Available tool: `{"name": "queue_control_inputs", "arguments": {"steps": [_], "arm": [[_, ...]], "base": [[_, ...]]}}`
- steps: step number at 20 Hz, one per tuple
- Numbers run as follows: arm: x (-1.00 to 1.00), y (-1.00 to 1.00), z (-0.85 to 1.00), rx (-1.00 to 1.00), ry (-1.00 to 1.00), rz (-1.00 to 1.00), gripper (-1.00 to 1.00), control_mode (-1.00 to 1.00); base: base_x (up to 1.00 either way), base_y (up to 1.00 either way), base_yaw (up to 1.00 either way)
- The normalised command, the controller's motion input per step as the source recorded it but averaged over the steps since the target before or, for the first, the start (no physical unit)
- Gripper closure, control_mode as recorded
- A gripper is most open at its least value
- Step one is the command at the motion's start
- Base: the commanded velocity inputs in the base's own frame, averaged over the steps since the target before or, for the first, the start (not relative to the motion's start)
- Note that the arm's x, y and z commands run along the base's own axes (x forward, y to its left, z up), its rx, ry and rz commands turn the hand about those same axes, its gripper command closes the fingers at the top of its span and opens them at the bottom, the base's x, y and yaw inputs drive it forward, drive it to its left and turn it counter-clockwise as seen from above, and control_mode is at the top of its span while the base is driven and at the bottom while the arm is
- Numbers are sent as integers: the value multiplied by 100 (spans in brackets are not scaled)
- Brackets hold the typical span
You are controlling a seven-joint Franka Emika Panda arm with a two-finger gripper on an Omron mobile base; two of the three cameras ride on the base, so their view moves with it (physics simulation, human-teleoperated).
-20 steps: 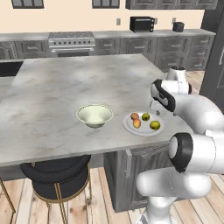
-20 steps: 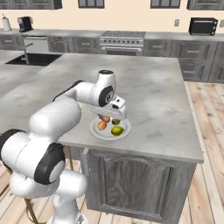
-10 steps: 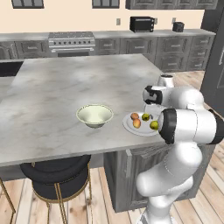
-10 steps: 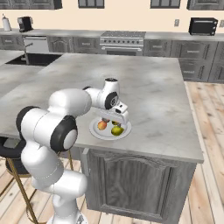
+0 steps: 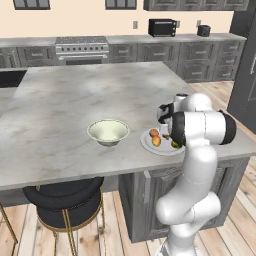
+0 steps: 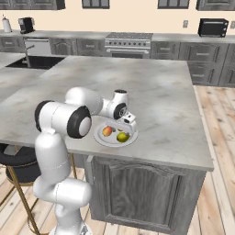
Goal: Take the fruits from the plate on the dining counter and place two fruits in each bowl.
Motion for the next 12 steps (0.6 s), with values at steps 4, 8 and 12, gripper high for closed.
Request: {"name": "queue_control_inputs", "arguments": {"steps": [4, 8, 12], "arm": [[1, -5, -27, 0, 0, 0, -100, -100], [0, -2, -9, 0, 0, 0, -100, -100], [-3, 0, -1, 0, 0, 0, -100, -100]], "base": [[0, 0, 0], [0, 0, 0], [0, 0, 0]]}}
